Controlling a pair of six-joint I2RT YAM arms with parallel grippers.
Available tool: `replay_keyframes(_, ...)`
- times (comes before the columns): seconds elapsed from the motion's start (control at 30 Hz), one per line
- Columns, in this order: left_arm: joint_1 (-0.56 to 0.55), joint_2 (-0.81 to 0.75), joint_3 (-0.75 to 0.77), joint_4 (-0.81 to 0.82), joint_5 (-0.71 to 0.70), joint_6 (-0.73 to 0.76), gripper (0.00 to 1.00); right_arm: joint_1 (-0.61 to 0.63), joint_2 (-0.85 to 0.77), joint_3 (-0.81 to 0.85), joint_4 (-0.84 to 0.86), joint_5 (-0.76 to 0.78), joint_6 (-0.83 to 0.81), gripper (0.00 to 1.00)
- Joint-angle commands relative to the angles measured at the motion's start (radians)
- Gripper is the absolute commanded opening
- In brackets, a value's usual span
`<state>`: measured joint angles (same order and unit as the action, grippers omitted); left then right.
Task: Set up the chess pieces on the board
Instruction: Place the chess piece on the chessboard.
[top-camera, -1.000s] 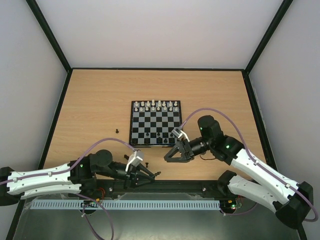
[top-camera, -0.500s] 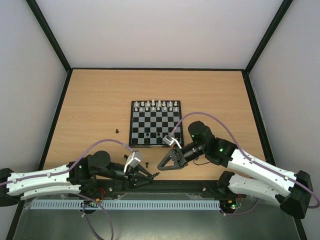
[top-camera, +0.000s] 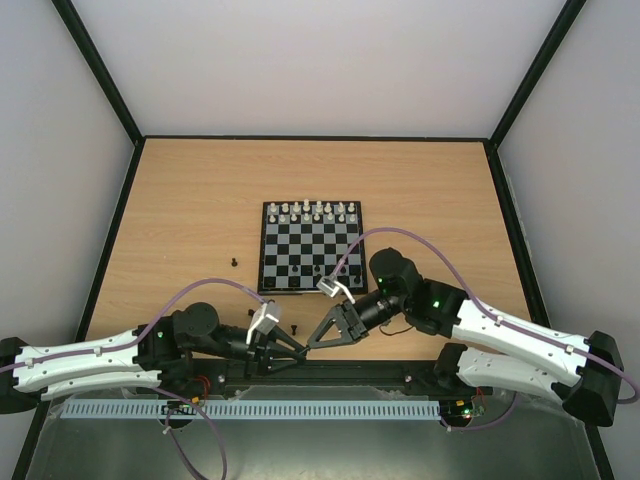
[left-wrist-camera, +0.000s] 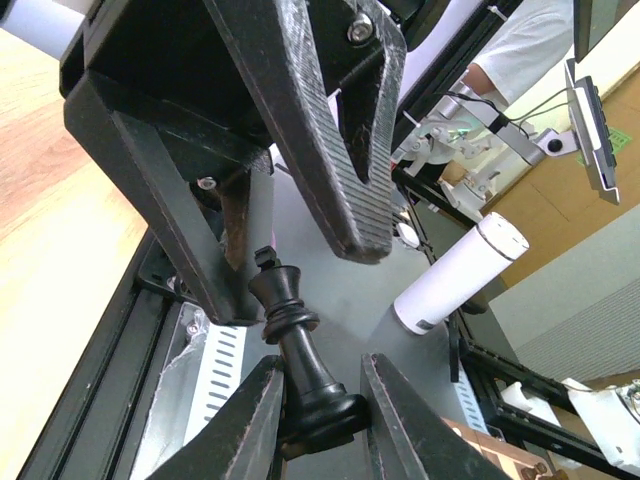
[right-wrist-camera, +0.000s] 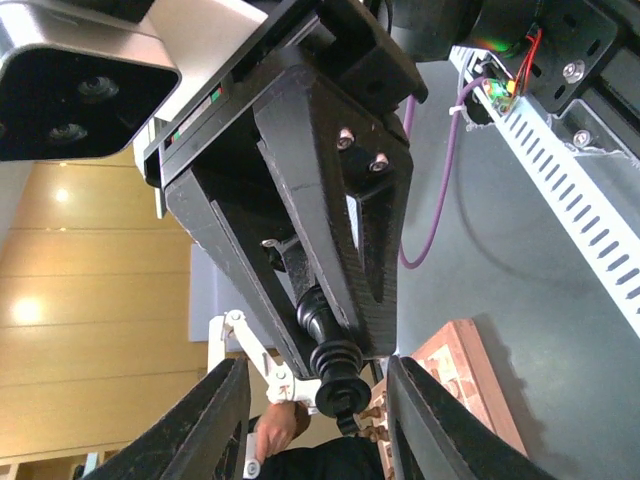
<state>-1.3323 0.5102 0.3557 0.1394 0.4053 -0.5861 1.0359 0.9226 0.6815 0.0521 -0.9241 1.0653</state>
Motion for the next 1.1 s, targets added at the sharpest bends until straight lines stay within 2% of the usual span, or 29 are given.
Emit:
replay_keyframes(0.0,-0.008,-0.003,-0.015,0.037,-0.012,0.016,0.22,0.024,0.009,0.027,0.042,0.007,0.015,0.36)
replay_keyframes(0.17,-0.008,-0.005,-0.02,0.044,-0.013,0.013,0.22,0.035,0.015,0.025,0.042,0.013,0.012,0.32)
replay_keyframes(0.47,-0.008,-0.012,-0.024,0.046,-0.02,0.006,0.26,0.035,0.021,0.026,0.033,0.03,0.002,0.13)
replay_keyframes(0.67,-0.008,-0.02,-0.024,0.037,-0.03,0.004,0.28,0.035,0.015,0.039,-0.029,0.056,-0.034,0.09)
replay_keyframes(0.73,-0.008,-0.03,-0.021,0.021,-0.044,0.004,0.35,0.035,0.014,0.049,-0.062,0.073,-0.055,0.08)
replay_keyframes(0.77,-0.008,-0.037,-0.018,0.01,-0.054,0.001,0.45,0.036,0.013,0.058,-0.083,0.083,-0.067,0.07)
replay_keyframes(0.83,-0.007,-0.058,-0.016,-0.017,-0.075,-0.003,0.54,0.035,0.012,0.074,-0.122,0.105,-0.094,0.07)
replay_keyframes(0.97,-0.006,-0.123,-0.006,-0.083,-0.131,-0.015,0.65,0.035,0.021,0.117,-0.203,0.163,-0.151,0.05)
replay_keyframes(1.07,-0.007,-0.177,0.018,-0.172,-0.201,-0.027,0.68,0.035,0.04,0.174,-0.312,0.241,-0.216,0.03)
